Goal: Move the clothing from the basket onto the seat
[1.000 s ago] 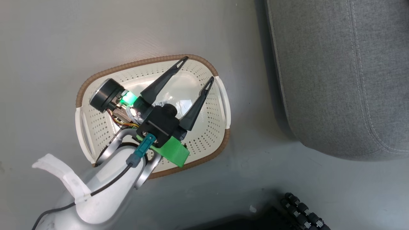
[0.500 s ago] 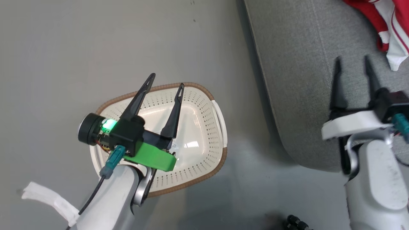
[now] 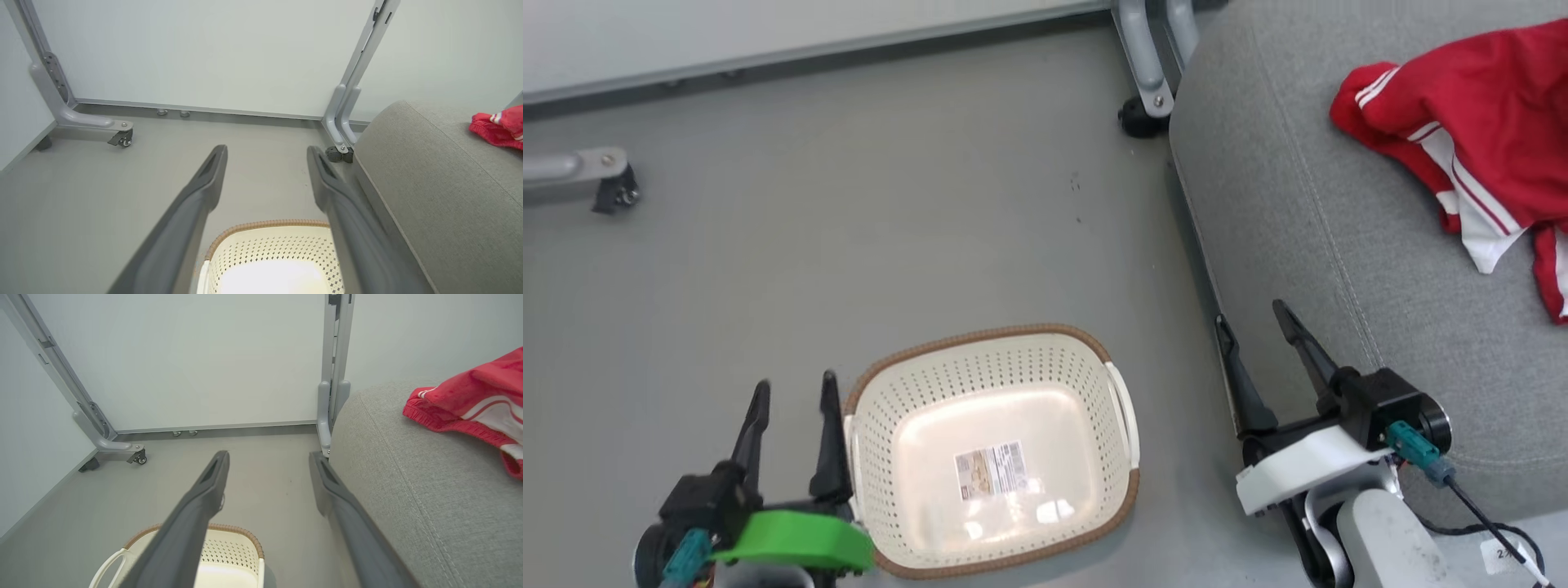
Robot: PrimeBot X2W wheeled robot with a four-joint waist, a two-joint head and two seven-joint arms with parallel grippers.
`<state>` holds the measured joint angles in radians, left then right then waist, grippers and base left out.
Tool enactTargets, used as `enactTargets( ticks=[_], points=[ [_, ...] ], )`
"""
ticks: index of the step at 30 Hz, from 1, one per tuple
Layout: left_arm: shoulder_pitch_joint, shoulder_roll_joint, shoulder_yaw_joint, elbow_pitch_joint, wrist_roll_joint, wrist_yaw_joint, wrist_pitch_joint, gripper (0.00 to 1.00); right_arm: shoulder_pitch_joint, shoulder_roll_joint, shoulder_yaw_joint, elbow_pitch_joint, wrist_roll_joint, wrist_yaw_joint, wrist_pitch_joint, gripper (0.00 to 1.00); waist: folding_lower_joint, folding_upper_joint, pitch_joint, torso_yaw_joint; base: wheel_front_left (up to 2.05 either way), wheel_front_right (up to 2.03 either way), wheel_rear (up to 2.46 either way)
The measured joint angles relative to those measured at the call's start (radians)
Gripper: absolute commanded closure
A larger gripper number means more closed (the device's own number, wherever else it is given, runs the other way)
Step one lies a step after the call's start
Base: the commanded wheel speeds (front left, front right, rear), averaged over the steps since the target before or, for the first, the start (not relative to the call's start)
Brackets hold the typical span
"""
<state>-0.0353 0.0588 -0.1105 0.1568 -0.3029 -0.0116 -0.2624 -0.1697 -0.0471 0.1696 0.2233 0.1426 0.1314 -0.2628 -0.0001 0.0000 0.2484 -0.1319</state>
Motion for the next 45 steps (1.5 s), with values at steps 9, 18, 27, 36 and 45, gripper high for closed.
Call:
enactTargets(
  ticks=[9,18,27,36,45],
  points=[
    [0.160,-0.009,0.122,-0.071,-0.032,-0.022,0.000,0.00,0.106,-0.008,0.047,-0.017,0.033,0.000,0.000,0.00,0.0000,0.0000,-0.186,0.034,0.00,0.00,0.00],
    [0.236,-0.009,0.136,-0.120,-0.028,-0.043,0.000,0.00,0.158,-0.028,0.066,-0.042,0.048,0.000,0.000,0.00,0.0000,0.0000,-0.300,0.040,0.00,0.00,0.00],
    [0.257,-0.009,0.096,-0.105,0.058,-0.042,0.000,0.00,0.162,-0.031,0.072,-0.044,0.048,0.000,0.000,0.00,0.0000,0.0000,-0.327,0.027,0.00,0.00,0.00],
    [0.258,-0.009,0.091,-0.084,0.076,-0.033,0.000,0.00,0.162,-0.029,0.072,-0.042,0.048,0.000,0.000,0.00,0.0000,0.0000,-0.337,0.022,0.00,0.00,0.00],
    [0.258,-0.014,0.082,-0.027,0.062,-0.040,0.016,1.00,0.194,-0.028,0.071,0.002,0.067,0.000,0.004,1.00,0.0000,0.0000,-0.338,0.023,0.00,0.00,0.00]
  ],
)
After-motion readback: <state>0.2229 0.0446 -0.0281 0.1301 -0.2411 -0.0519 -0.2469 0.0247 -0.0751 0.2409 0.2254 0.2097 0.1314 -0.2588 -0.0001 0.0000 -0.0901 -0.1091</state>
